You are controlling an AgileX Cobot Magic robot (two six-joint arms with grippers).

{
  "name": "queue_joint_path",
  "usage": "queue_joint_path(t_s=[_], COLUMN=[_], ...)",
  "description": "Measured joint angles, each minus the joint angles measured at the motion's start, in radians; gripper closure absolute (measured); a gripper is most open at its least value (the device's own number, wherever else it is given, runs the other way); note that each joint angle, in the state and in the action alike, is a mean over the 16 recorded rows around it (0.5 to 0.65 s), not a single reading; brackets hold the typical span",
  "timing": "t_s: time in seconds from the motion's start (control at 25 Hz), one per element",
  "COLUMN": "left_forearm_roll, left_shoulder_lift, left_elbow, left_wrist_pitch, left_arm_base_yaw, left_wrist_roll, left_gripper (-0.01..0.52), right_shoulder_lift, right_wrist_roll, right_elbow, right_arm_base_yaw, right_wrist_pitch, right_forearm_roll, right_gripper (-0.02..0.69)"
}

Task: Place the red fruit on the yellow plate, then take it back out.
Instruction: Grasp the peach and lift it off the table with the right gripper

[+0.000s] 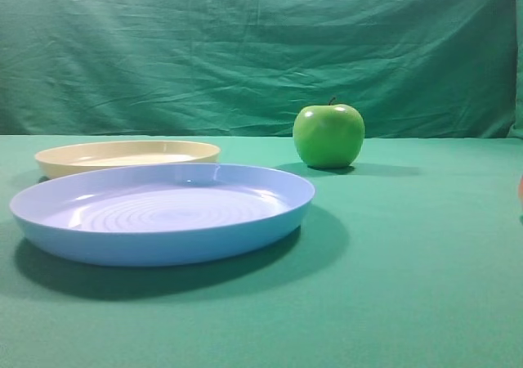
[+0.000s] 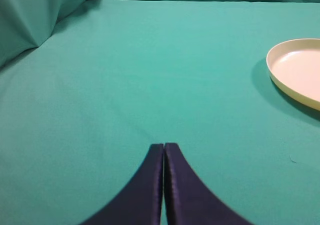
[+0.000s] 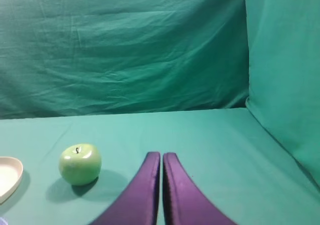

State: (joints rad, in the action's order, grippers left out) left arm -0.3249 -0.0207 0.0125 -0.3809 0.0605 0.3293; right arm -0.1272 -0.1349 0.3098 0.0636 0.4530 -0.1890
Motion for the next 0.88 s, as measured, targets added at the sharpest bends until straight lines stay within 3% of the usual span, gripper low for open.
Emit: queue_joint_path(t_s=[0.48, 0.88], left_forearm_roll=[0.000, 0.000], left_shoulder_lift=[0.000, 0.000], left_elbow=[0.000, 0.000], left_wrist_pitch=[0.000, 0.000], left_arm_base_yaw=[0.000, 0.000], left_wrist_roll=[0.000, 0.000], left_gripper=[0.514, 0.514], right_shoulder_lift=[-0.437, -0.837], right_wrist_roll=[-0.150, -0.194], right_elbow=[0.219, 0.381], right_arm_base_yaw=[0.037, 0.187], right_wrist_pitch=[0.323, 0.429], right_forearm_roll=[-0.149, -0.068], right_gripper=[0.665, 0.650])
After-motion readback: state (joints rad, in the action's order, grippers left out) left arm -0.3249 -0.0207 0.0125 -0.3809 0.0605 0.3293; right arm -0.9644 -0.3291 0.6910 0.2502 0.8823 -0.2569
